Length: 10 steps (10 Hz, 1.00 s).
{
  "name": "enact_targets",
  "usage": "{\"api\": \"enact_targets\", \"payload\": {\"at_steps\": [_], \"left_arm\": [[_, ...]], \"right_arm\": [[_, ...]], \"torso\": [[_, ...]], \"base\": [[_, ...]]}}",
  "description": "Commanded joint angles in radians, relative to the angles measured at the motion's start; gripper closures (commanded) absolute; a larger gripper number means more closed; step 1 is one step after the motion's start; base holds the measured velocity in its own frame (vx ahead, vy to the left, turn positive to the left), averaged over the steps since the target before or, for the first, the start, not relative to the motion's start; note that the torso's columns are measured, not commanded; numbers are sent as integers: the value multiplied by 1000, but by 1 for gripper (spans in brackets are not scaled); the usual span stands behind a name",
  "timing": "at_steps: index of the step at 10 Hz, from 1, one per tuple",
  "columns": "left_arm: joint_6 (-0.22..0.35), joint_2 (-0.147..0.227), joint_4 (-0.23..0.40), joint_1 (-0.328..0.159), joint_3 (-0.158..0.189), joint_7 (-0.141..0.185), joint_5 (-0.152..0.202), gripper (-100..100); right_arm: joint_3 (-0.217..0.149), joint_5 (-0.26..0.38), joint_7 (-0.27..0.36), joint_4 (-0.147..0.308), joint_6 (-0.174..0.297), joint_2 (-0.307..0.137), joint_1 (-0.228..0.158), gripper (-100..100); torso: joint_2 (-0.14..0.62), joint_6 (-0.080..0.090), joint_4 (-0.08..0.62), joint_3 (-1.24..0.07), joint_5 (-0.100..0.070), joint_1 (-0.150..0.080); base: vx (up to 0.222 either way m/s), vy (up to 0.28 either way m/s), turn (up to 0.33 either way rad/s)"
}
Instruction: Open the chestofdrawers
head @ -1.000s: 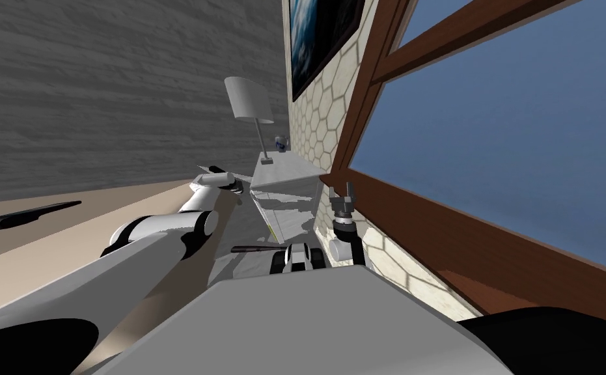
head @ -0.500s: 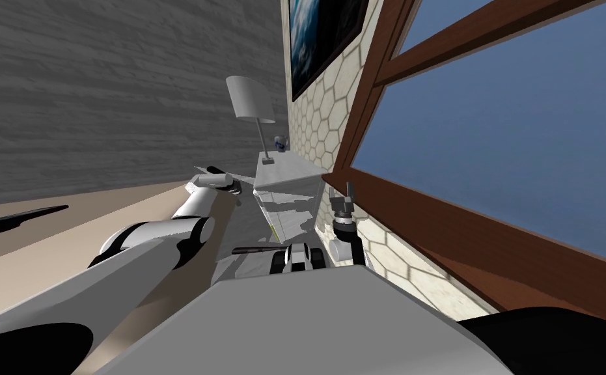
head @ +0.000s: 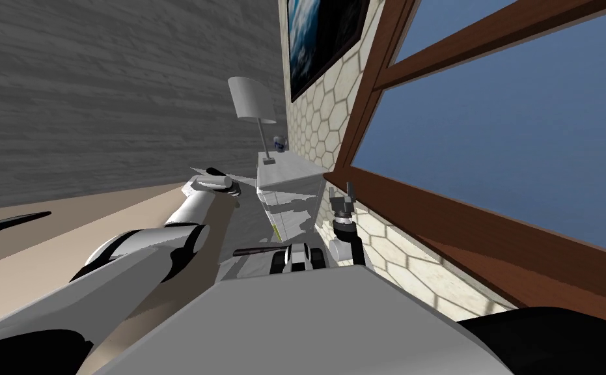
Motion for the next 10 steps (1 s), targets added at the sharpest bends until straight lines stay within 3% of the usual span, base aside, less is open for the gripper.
{"api": "enact_targets", "payload": {"at_steps": [1, 2, 3, 4, 5, 7, 10], "left_arm": [[21, 15, -72, 38, -18, 39, 14, 100], [41, 26, -105, 72, -35, 74, 24, 100], [41, 26, -128, 72, -35, 74, 24, 100], [37, 26, -110, 67, -32, 67, 24, 100], [50, 28, -118, 64, -37, 74, 21, -100], [60, 29, -123, 60, -42, 79, 17, -100], [81, 33, -132, 53, -51, 89, 10, -100]], "right_arm": [[0, 0, 0, 0, 0, 0, 0, 0], [0, 0, 0, 0, 0, 0, 0, 0], [0, 0, 0, 0, 0, 0, 0, 0], [0, 0, 0, 0, 0, 0, 0, 0], [0, 0, 0, 0, 0, 0, 0, 0], [1, 0, 0, 0, 0, 0, 0, 0], [1, 0, 0, 0, 0, 1, 0, 0]], "torso": [[0, 0, 0, 0, 0, 0], [0, 0, 0, 0, 0, -2], [1, 0, 0, 0, 0, 0], [1, 0, 0, 1, 0, -1], [0, 0, 0, 0, -1, -3], [-3, 1, -1, -2, -3, -9], [2, 0, 0, 1, 0, 0]], "base": [[-12, 74, -41], [-32, 85, -80], [-28, 73, -49], [-8, 28, -4], [45, -91, -49], [68, -164, -46], [42, -169, -44]]}}
